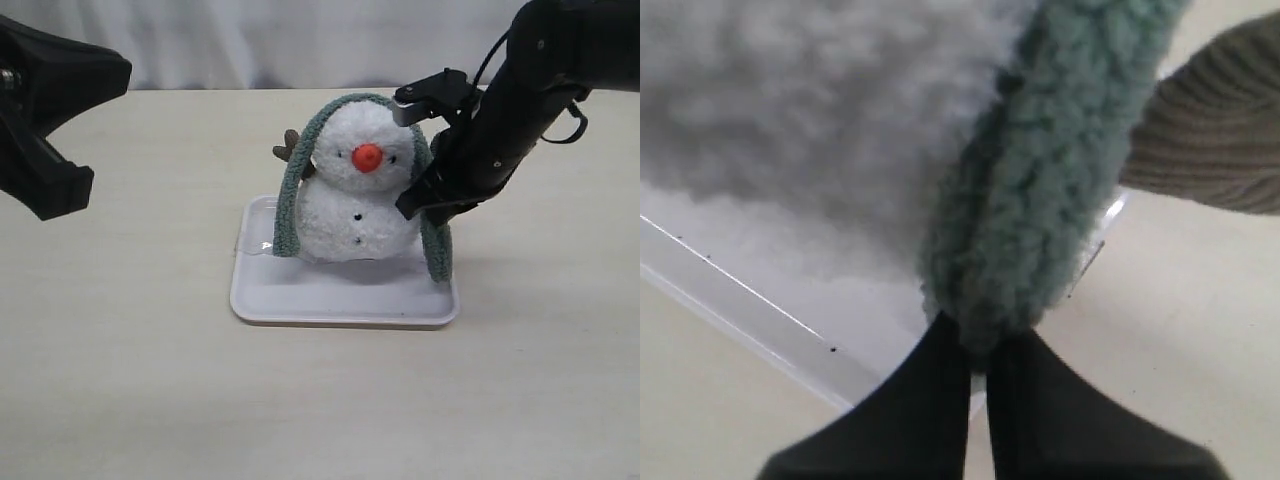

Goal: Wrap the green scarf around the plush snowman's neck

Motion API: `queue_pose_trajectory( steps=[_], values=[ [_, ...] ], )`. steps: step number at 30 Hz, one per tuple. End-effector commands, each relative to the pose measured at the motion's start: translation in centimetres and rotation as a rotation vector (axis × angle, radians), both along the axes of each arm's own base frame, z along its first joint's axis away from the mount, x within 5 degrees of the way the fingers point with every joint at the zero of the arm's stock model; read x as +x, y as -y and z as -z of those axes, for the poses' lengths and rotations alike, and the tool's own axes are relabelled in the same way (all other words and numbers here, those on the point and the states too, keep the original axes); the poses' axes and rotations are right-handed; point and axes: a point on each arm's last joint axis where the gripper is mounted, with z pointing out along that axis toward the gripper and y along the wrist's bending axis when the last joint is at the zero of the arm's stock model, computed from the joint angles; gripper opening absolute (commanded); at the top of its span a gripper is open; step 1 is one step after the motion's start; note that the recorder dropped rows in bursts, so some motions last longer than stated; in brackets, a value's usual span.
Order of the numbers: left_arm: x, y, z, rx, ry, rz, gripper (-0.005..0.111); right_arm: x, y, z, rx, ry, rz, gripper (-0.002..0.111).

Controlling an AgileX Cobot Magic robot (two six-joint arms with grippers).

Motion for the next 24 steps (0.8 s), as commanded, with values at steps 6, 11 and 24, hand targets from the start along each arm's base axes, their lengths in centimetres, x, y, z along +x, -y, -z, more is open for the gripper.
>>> queue_pose_trajectory(
  steps=[6, 11, 24],
  values=[
    [-0.2, 0.0, 0.0, -0.015, -0.008, 0.002, 0.000, 0.7, -0.5, 2.3, 0.012, -0.059, 0.002, 0.004],
    [-0.4, 0.3, 0.0, -0.003, 0.001, 0.021, 0.000, 1.0, -0.6, 0.8, 0.014, -0.044, -0.027, 0.004],
    [-0.3, 0.1, 0.0, 0.052, 0.030, 0.024, 0.000, -1.8, 0.3, -7.2, 0.038, 0.074, -0.044, 0.052]
  ],
)
